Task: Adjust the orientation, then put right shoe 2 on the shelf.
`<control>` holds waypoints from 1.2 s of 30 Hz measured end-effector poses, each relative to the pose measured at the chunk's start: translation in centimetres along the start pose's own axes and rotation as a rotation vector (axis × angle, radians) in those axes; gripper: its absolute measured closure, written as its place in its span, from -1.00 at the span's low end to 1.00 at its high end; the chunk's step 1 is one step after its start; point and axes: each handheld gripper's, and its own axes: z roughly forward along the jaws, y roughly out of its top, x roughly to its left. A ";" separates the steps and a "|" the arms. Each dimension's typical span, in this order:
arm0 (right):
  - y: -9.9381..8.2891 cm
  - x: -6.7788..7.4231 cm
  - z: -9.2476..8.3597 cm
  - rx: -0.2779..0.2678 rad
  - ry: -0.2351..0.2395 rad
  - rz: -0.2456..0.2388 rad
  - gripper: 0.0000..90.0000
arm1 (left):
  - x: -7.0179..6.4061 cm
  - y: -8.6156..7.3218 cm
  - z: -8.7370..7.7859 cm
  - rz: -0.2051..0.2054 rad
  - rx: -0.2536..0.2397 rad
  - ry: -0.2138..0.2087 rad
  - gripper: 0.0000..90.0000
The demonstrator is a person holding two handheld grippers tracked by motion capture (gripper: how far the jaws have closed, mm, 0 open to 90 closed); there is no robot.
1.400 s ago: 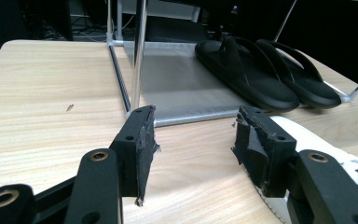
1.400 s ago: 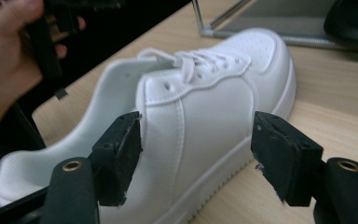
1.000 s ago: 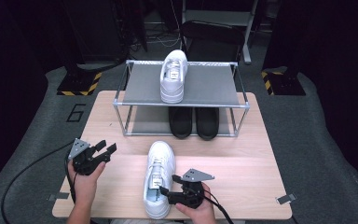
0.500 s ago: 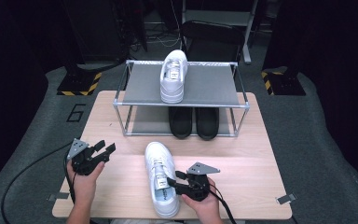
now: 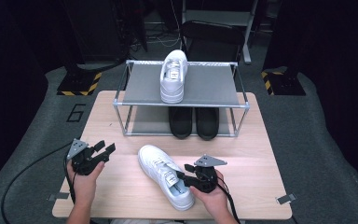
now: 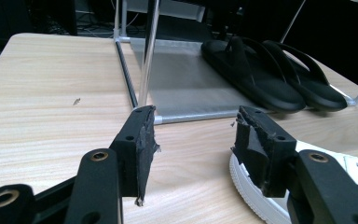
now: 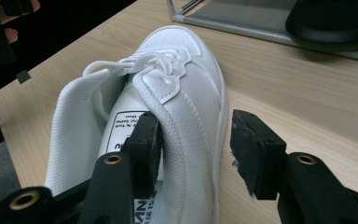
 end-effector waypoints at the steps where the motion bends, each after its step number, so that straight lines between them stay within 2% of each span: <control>1: -0.1 0.2 -0.1 0.000 0.014 -0.012 0.38 | 0.1 0.0 0.0 -0.002 -0.005 0.001 0.05; 6: -0.5 0.2 0.0 0.015 -0.008 -0.021 0.34 | 0.2 0.0 -0.1 -0.012 -0.007 0.003 0.05; 7: -0.7 0.1 0.1 0.035 0.005 0.011 0.31 | 0.2 0.0 0.0 -0.016 -0.010 0.003 0.05; 9: -0.8 0.0 0.2 0.045 0.007 0.010 0.30 | 0.2 -0.1 0.0 -0.019 -0.015 0.003 0.05; 11: -0.9 -0.3 0.3 0.063 0.033 0.057 0.25 | 0.2 -0.1 0.0 -0.019 -0.009 0.004 0.05; 12: -0.8 -0.4 0.3 0.070 0.036 0.062 0.25 | 0.2 -0.1 0.0 -0.021 -0.006 0.005 0.05; 18: -0.8 -0.4 0.4 0.075 0.040 0.056 0.18 | 0.3 -0.1 0.0 -0.026 -0.006 0.007 0.05; 24: -0.8 -0.4 0.5 0.093 0.047 0.065 0.35 | 0.4 -0.1 0.0 -0.027 -0.009 0.010 0.05; 25: -0.8 -0.4 0.5 0.100 0.050 0.072 0.36 | 0.5 -0.1 0.0 -0.028 -0.008 0.010 0.05; 28: -0.7 -0.5 0.6 0.103 0.048 0.054 0.39 | 0.5 -0.2 0.0 -0.030 -0.008 0.013 0.05; 36: -0.8 -0.6 0.6 0.108 0.046 0.064 0.46 | 0.6 -0.2 0.0 -0.036 -0.007 0.015 0.05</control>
